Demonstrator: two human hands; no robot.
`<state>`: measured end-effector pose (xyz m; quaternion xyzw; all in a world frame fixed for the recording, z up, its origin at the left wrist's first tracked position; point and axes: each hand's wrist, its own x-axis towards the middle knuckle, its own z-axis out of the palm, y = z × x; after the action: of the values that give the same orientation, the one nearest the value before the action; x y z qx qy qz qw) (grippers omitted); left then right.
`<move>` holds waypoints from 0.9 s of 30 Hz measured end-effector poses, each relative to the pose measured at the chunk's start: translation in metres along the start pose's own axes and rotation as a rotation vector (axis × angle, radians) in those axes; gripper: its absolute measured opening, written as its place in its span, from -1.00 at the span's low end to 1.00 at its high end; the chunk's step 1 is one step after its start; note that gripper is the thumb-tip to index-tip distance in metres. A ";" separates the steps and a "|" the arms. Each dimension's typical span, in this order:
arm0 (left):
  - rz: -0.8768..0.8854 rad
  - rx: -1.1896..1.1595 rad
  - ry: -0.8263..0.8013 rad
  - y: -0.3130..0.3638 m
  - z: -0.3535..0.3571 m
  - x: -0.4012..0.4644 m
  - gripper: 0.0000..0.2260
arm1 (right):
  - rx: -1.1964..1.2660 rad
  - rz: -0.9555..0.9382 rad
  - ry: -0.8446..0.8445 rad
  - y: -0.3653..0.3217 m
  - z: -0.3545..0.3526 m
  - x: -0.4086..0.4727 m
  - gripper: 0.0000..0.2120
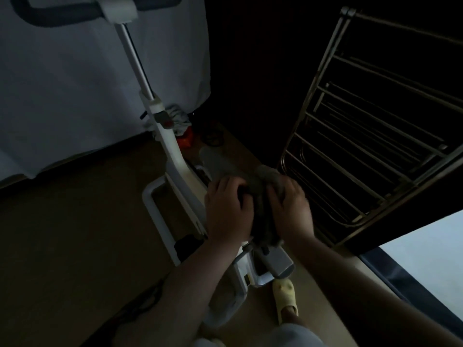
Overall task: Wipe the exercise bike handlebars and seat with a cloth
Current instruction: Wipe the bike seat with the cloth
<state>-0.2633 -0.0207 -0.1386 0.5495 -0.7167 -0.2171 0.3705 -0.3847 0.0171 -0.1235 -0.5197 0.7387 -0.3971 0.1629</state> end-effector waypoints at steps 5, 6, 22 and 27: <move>0.017 -0.008 0.019 -0.005 0.001 -0.002 -0.80 | 0.252 0.213 0.166 -0.013 0.019 -0.023 -0.63; 0.020 -0.007 0.022 -0.005 0.002 -0.002 -0.80 | 0.302 0.231 0.182 -0.014 0.021 -0.029 -0.59; 0.045 -0.022 0.053 -0.003 0.002 -0.001 -0.75 | 0.422 0.596 0.260 -0.019 0.028 0.000 -0.61; 0.021 -0.013 0.021 0.001 0.000 -0.002 -0.77 | 0.412 0.745 0.194 -0.011 0.014 0.032 -0.65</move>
<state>-0.2636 -0.0189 -0.1388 0.5418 -0.7171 -0.2118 0.3838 -0.3811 -0.0189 -0.1185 -0.1344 0.7930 -0.4974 0.3251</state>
